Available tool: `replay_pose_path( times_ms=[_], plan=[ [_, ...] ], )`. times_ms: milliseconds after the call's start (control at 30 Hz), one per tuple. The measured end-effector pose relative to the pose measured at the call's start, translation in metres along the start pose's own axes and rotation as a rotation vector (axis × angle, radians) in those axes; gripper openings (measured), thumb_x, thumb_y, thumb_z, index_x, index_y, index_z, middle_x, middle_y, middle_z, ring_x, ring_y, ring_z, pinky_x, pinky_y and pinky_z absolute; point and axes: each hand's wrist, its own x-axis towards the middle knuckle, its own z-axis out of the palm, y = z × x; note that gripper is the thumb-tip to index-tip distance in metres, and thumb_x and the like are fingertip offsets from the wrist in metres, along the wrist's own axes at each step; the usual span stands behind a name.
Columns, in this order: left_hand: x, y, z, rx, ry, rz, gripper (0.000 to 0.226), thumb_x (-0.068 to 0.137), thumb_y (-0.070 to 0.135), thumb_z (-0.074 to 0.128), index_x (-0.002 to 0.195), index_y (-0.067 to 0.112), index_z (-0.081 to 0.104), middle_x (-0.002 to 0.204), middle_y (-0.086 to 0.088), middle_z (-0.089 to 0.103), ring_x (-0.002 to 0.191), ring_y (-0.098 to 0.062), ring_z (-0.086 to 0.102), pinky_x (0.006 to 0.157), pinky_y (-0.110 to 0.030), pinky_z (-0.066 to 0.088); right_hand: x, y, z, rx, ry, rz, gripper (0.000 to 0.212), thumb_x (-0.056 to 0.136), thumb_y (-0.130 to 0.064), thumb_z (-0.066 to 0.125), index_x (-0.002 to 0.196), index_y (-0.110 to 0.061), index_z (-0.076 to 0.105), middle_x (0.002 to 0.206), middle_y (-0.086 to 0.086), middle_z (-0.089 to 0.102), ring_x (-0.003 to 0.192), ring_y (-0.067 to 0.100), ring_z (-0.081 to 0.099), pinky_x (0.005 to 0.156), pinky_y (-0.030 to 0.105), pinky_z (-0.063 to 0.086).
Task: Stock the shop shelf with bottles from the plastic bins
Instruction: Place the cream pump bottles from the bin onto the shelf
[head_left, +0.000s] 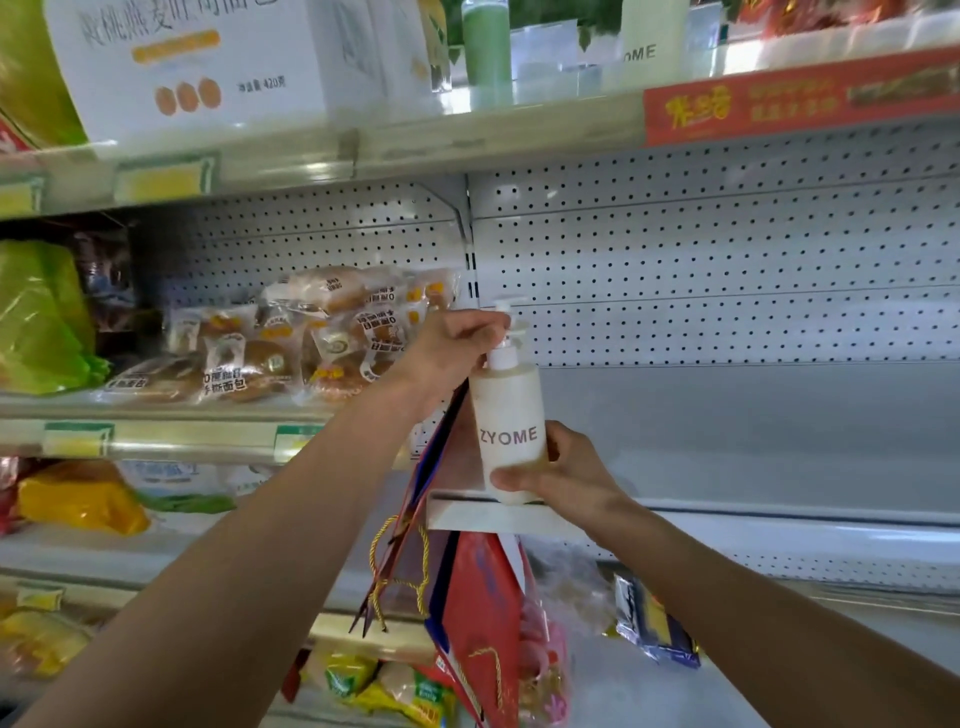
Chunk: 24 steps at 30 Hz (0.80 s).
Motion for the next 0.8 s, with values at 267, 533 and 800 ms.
replay_pose_path(
  times_ms=[267,533,800],
  plan=[
    [0.024,-0.009,-0.012,0.193,-0.069,0.014,0.025,0.096,0.012,0.058,0.119,0.014,0.066,0.122,0.0,0.066,0.112,-0.013,0.06,0.104,-0.032,0.046,0.042,0.007,0.017,-0.164,0.063,0.005,0.058,0.064,-0.019,0.085,0.11,-0.019,0.05,0.103,-0.003,0.064,0.09,0.006,0.062,0.064,0.018,0.048],
    [0.051,-0.015,-0.006,0.23,-0.054,-0.015,0.027,0.097,0.013,0.055,0.123,0.013,0.064,0.125,-0.004,0.063,0.112,-0.015,0.059,0.103,-0.031,0.046,0.07,0.013,0.015,-0.197,0.104,0.012,0.069,0.061,-0.021,0.086,0.118,-0.015,0.048,0.107,0.0,0.064,0.095,0.014,0.063,0.071,0.025,0.052],
    [0.07,-0.019,-0.005,0.284,-0.035,-0.04,0.024,0.098,0.016,0.053,0.118,0.021,0.066,0.126,-0.001,0.063,0.112,-0.019,0.06,0.102,-0.03,0.046,0.081,0.012,0.015,-0.161,0.107,0.028,0.07,0.062,-0.022,0.083,0.12,-0.018,0.043,0.11,0.001,0.061,0.098,0.019,0.063,0.077,0.044,0.06]
  ],
)
